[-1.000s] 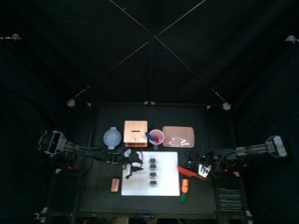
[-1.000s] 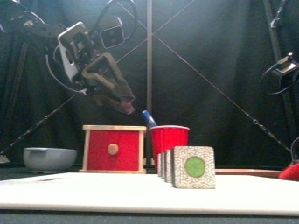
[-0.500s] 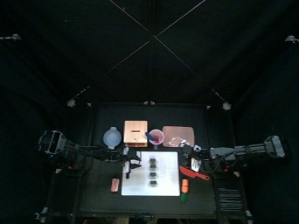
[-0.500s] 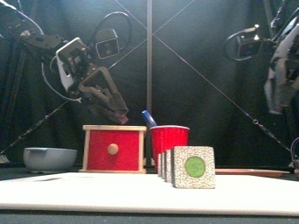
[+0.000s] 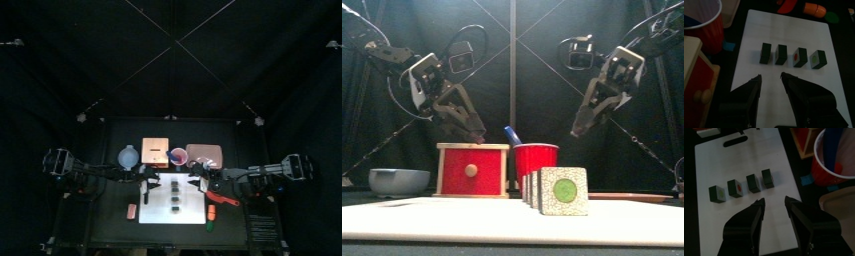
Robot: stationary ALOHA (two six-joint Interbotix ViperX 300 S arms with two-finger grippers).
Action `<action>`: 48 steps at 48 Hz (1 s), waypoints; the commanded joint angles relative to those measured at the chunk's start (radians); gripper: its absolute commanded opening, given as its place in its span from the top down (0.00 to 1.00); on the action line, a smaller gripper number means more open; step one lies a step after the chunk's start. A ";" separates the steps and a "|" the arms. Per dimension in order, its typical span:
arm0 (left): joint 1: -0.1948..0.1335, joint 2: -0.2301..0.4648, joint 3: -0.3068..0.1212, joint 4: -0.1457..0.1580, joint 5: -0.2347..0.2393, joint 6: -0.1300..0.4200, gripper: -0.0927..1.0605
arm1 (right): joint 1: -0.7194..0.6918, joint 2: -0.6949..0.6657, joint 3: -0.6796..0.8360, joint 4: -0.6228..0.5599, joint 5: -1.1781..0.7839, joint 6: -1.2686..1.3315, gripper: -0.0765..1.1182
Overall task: Place sushi on board then cut the sushi with the knife then place the pieces on the plate
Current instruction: Place the 4 sushi pieces on the plate
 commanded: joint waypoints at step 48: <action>0.006 -0.015 0.020 0.020 -0.008 0.002 0.25 | 0.012 0.310 -0.245 -0.026 0.072 -0.005 0.27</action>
